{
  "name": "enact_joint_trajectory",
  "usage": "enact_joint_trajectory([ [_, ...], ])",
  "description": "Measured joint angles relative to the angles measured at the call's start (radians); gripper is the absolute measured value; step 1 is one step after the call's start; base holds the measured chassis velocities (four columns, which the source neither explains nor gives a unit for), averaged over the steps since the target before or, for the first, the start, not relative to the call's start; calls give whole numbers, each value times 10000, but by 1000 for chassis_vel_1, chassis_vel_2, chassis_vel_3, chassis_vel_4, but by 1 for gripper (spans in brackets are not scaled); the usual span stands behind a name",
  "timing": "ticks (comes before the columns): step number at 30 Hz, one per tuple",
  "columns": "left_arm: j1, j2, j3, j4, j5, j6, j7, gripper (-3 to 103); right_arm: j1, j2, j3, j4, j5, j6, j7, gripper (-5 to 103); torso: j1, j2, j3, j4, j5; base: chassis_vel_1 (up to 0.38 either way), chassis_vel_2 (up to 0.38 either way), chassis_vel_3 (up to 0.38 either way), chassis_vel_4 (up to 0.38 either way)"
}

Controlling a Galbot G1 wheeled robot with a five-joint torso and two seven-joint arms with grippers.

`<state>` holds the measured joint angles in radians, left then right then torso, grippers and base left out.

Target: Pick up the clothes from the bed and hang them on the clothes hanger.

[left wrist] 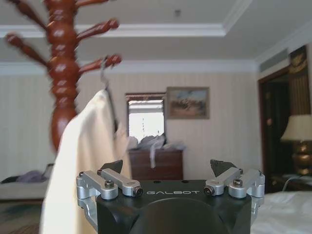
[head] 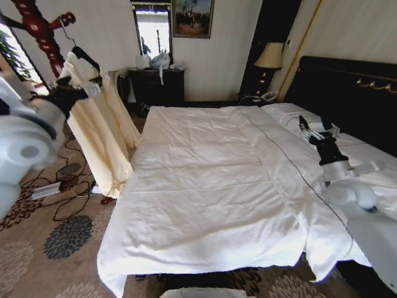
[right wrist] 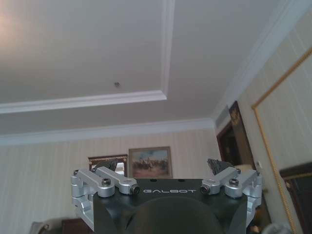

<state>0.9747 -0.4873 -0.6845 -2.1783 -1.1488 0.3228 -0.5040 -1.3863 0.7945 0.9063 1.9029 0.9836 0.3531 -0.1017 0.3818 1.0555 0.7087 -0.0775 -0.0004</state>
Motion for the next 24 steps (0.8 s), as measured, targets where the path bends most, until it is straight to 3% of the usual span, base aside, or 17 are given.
enact_joint_trajectory([
  [4, 3731, -1686, -1421, -235, 2106, -796, 497, 100, -1423, 1564, 242, 808, -1318, 205, 216, 100, -1, 2, -1, 0, -6, 0, 0, 0, 0],
  [5, 3731, -1686, -1421, -235, 2106, -796, 497, 100, -1423, 1564, 242, 808, -1318, 205, 216, 100, -1, 2, -1, 0, -6, 0, 0, 0, 0],
  [7, 4982, -2829, -1598, -412, 3111, -1237, 954, 100, -1933, 2304, 200, 1099, -2166, 401, 214, 100, -2, 1, -1, -1, 8, 0, 0, 0, 0],
  [9, 5394, -3576, -1575, -550, 3720, -1410, 1201, 100, -2177, 2836, 144, 1326, -2656, 505, 208, 100, 0, 2, 0, -1, 2, 0, 0, 0, 0],
  [10, 5657, -4387, -1406, -725, 4284, -1543, 1414, 100, -2361, 3379, 43, 1539, -3059, 582, 191, 100, -1, 2, 0, -2, 3, 0, 0, 0, 0],
  [11, 5657, -4387, -1406, -725, 4284, -1543, 1414, 100, -2361, 3379, 43, 1539, -3059, 582, 191, 100, -1, 2, 0, -2, 3, 0, 0, 0, 0],
  [13, 5917, -5282, -1098, -925, 4914, -1653, 1655, 100, -2580, 4110, -201, 1775, -3606, 632, 218, 100, -1, 2, 0, -4, 2, 0, 0, 0, 0],
  [14, 6095, -5861, -829, -1068, 5592, -1827, 1894, 100, -2678, 4611, -428, 1863, -4065, 679, 282, 100, -2, 2, -1, -7, 7, 0, 0, 0, 0],
  [15, 6095, -5861, -829, -1068, 5592, -1827, 1894, 100, -2678, 4611, -428, 1863, -4065, 679, 282, 100, -2, 2, -1, -7, 7, 0, 0, 0, 0],
  [18, 6346, -6775, -461, -1415, 6609, -2103, 2404, 100, -2812, 5260, -814, 1920, -4867, 867, 307, 100, 1, 1, 0, -4, 8, 0, 0, 0, 0],
  [24, 6896, -7688, 39, -1860, 7185, -2322, 2915, 100, -3135, 5592, -1227, 2187, -5976, 928, 705, 100, 1, 2, 1, -5, 6, 0, 0, 0, 0],
])
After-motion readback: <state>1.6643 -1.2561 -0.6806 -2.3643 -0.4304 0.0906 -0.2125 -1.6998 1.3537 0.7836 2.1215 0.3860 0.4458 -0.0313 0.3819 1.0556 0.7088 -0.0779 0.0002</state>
